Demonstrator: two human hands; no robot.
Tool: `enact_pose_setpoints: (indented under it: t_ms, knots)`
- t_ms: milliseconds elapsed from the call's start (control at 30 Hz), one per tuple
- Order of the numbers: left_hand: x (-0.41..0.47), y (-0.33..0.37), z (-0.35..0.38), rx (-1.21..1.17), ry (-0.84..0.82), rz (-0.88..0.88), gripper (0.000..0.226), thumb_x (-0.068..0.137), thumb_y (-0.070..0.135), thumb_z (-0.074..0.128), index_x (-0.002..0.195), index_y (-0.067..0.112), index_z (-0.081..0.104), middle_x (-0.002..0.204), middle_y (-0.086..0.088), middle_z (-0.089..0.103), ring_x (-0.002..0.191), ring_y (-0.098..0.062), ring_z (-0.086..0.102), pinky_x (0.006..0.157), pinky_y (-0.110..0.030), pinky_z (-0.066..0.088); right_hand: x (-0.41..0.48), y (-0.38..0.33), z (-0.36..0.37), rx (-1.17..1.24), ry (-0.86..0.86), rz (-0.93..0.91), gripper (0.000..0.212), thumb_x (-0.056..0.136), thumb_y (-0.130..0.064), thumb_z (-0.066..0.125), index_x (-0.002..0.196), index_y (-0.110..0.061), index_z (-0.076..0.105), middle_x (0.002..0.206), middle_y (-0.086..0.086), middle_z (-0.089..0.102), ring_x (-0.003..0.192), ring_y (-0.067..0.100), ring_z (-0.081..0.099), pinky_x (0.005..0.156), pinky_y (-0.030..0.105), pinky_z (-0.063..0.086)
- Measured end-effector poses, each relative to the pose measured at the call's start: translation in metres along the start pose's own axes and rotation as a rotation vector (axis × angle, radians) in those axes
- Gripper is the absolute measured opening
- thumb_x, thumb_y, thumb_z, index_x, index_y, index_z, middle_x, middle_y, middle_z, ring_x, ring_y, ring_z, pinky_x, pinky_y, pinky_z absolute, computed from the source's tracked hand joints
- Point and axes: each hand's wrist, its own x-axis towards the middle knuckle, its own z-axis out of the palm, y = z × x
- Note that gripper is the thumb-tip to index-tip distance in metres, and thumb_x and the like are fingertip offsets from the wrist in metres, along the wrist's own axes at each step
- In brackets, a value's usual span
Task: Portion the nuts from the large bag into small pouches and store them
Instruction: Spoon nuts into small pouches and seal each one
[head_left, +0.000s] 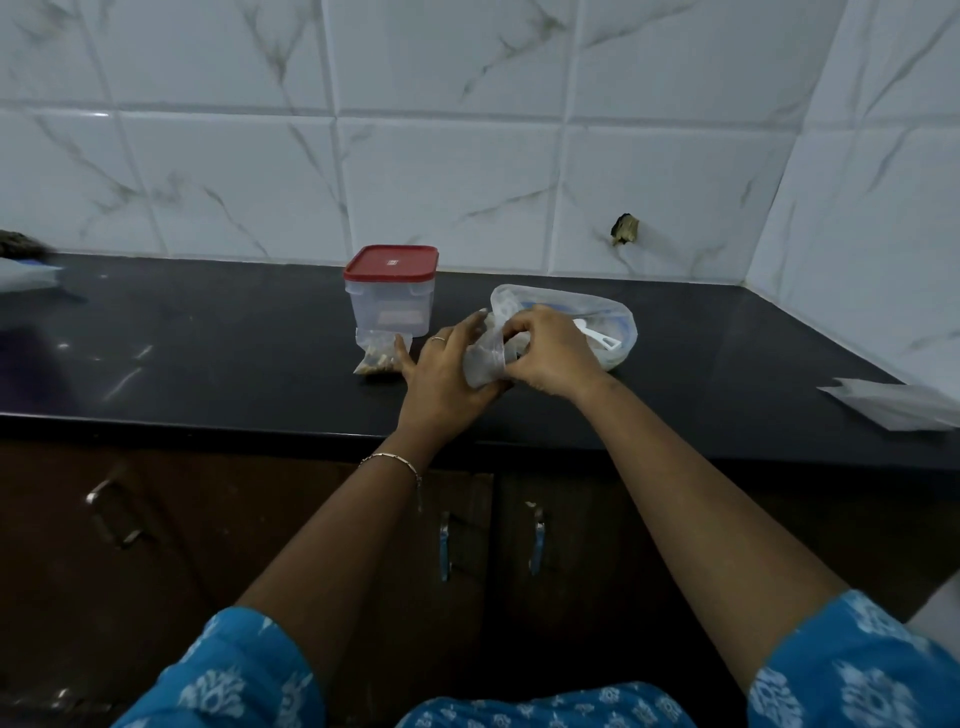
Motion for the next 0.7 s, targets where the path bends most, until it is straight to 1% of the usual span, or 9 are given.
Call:
enact_pose_setpoints:
  t_ms: [100,167,267,333,400,467,500,567,700]
  knots:
    - [0.005,0.005,-0.002,0.021,0.021,0.024,0.069,0.077,0.048,0.073,0.136,0.023,0.047,0.124,0.001,0.063,0.124,-0.017,0.052,0.114,-0.062,-0.007,0.000,-0.005,-0.004,-0.079,-0.041,-0.108,0.026,0.082,-0.012,0.070,0.107,-0.017,0.071,0.121,0.004,0.059,0.106,0.020,0.057,0.087,0.030,0.047]
    - [0.011,0.009,0.000,-0.007,0.036,0.011,0.060,0.078,0.042,0.075,0.128,0.020,0.051,0.116,0.000,0.066,0.118,-0.020,0.057,0.116,-0.058,-0.005,-0.002,-0.005,-0.007,-0.090,-0.029,-0.160,0.016,0.087,-0.011,0.064,0.100,-0.017,0.071,0.117,0.002,0.059,0.103,0.016,0.055,0.086,0.028,0.045]
    - [0.020,0.012,0.007,-0.060,0.059,-0.054,0.051,0.079,0.039,0.074,0.120,0.017,0.053,0.110,0.001,0.066,0.113,-0.020,0.058,0.116,-0.051,0.004,-0.005,0.004,-0.008,-0.021,0.195,-0.142,0.016,0.083,-0.006,0.057,0.082,-0.018,0.068,0.099,-0.002,0.063,0.093,0.013,0.055,0.081,0.029,0.045]
    - [0.025,0.011,0.012,-0.087,0.072,-0.087,0.048,0.080,0.041,0.073,0.117,0.017,0.054,0.109,0.003,0.065,0.111,-0.020,0.057,0.115,-0.050,0.011,-0.006,0.018,-0.011,0.104,0.377,-0.058,0.018,0.080,-0.004,0.055,0.079,-0.016,0.067,0.089,-0.004,0.065,0.088,0.013,0.057,0.078,0.028,0.046]
    - [0.028,0.009,0.016,-0.120,0.073,-0.106,0.048,0.081,0.042,0.072,0.118,0.017,0.054,0.110,0.003,0.064,0.110,-0.020,0.057,0.115,-0.050,0.017,-0.007,0.040,-0.013,0.195,0.497,0.087,0.017,0.081,-0.004,0.055,0.083,-0.016,0.067,0.087,-0.005,0.067,0.086,0.012,0.059,0.076,0.028,0.049]
    - [0.032,0.009,0.018,-0.145,0.073,-0.115,0.049,0.082,0.042,0.072,0.119,0.016,0.054,0.110,0.001,0.063,0.108,-0.020,0.055,0.111,-0.051,0.028,-0.008,0.063,-0.014,0.166,0.569,0.235,0.018,0.083,-0.006,0.056,0.087,-0.019,0.067,0.091,-0.007,0.068,0.091,0.015,0.061,0.081,0.037,0.051]
    - [0.035,0.007,0.018,-0.157,0.076,-0.118,0.049,0.082,0.041,0.072,0.120,0.016,0.055,0.110,0.000,0.063,0.107,-0.020,0.055,0.107,-0.052,0.034,-0.010,0.075,-0.014,0.113,0.580,0.284,0.019,0.084,-0.006,0.056,0.091,-0.021,0.067,0.094,-0.007,0.068,0.094,0.018,0.060,0.087,0.041,0.050]
    - [0.042,0.001,0.022,-0.180,0.065,-0.130,0.052,0.081,0.044,0.072,0.121,0.016,0.054,0.109,-0.001,0.063,0.104,-0.021,0.056,0.098,-0.051,0.043,-0.011,0.095,-0.012,-0.009,0.549,0.354,0.025,0.087,-0.006,0.054,0.100,-0.022,0.068,0.103,-0.005,0.068,0.104,0.021,0.057,0.096,0.041,0.042]
    - [0.052,-0.012,0.027,-0.205,0.041,-0.186,0.055,0.076,0.058,0.064,0.113,0.019,0.054,0.103,0.000,0.065,0.095,-0.021,0.061,0.081,-0.048,0.053,-0.007,0.112,-0.007,-0.089,0.438,0.422,0.037,0.092,-0.009,0.050,0.119,-0.028,0.066,0.112,-0.003,0.068,0.120,0.020,0.044,0.103,0.041,0.030]
